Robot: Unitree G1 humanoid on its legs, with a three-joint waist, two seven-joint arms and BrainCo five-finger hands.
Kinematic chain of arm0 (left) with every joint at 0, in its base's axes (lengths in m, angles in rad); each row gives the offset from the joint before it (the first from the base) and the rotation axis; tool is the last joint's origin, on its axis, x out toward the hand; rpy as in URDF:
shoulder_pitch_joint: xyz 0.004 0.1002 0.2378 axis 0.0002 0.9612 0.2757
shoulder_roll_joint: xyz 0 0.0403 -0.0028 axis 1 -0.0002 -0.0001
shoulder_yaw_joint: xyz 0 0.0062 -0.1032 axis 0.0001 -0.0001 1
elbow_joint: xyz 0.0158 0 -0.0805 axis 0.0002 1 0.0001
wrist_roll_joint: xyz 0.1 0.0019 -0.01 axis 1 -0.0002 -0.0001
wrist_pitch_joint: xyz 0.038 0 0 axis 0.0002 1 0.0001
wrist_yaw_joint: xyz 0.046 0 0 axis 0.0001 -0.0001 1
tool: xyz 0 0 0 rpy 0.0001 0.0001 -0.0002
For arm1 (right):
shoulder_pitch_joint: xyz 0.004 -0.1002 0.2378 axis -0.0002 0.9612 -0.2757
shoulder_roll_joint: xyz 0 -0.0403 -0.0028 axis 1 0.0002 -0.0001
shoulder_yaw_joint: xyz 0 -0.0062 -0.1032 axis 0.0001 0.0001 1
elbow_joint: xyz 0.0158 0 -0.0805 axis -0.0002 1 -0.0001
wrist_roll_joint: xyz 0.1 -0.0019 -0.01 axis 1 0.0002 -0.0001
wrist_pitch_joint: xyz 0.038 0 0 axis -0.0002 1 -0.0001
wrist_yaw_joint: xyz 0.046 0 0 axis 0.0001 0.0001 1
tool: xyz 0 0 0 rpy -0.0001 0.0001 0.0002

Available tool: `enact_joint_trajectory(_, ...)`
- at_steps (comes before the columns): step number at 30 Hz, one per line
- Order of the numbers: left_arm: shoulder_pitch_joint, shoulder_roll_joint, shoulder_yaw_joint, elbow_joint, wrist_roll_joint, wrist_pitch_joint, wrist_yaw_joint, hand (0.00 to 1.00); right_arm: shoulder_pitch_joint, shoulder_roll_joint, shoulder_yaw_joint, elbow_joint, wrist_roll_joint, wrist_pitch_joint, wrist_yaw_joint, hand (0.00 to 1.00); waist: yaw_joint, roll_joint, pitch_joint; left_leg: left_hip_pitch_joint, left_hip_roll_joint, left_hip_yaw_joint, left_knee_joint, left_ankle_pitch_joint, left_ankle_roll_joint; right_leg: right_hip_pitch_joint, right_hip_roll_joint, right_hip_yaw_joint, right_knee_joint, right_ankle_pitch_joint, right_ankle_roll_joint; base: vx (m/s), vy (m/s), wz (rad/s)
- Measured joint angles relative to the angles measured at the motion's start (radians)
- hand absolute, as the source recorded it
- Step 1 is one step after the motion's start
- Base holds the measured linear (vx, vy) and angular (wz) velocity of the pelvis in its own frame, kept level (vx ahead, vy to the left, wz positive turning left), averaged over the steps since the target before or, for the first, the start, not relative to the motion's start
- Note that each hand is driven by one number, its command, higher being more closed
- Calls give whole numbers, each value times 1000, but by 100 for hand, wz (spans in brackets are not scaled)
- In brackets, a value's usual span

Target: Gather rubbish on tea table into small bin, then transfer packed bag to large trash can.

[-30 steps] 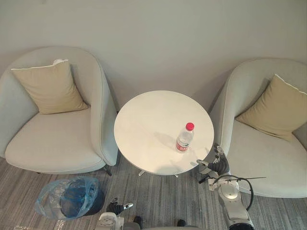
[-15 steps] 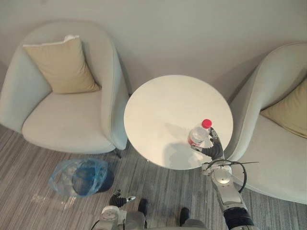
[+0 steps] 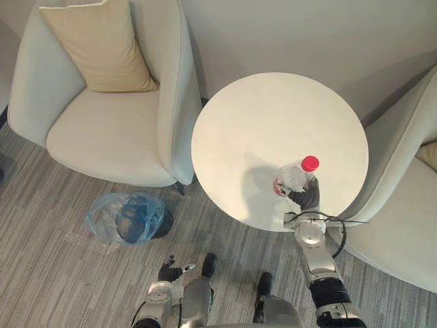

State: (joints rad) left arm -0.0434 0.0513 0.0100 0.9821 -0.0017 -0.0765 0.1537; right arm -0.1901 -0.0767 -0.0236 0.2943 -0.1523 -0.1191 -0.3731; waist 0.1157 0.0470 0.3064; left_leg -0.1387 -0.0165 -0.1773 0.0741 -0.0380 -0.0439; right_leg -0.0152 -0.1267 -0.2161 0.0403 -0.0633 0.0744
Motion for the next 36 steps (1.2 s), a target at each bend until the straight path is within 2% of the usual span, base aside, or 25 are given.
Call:
enact_joint_trajectory(11,0,2,-11,1,0,3,-1,0,30,-2,0,-9,7,2,14,100,0,1,0,21,2,6,-1,0,0,11,0,25,7,0,0,-13,4,-3)
enact_joint_trajectory(18,1,14,-38,10,4,14,-5,0,179,-6,3,-176,6,-8,90,100,-13,-2,-3,72,5,32,-13,0,-1,46,0,53,-2,0,2,-41,9,-13)
enact_joint_trajectory(20,11,18,-49,13,21,19,-7,0,229,-7,6,-209,6,-9,111,100,-18,-9,-29,82,6,36,-27,3,-5,52,0,59,-13,0,3,-31,-2,-9)
enact_joint_trajectory(25,24,30,-79,38,30,34,-24,0,289,-6,7,-253,4,-18,145,100,-58,-18,-75,92,9,40,-28,5,-7,54,2,65,-15,-1,5,-21,0,-3)
enact_joint_trajectory(36,44,31,-88,52,39,42,-25,0,370,-3,10,-285,-6,-20,176,100,-77,-21,-125,125,12,58,-36,6,-8,87,4,85,-45,13,16,-14,6,-5)
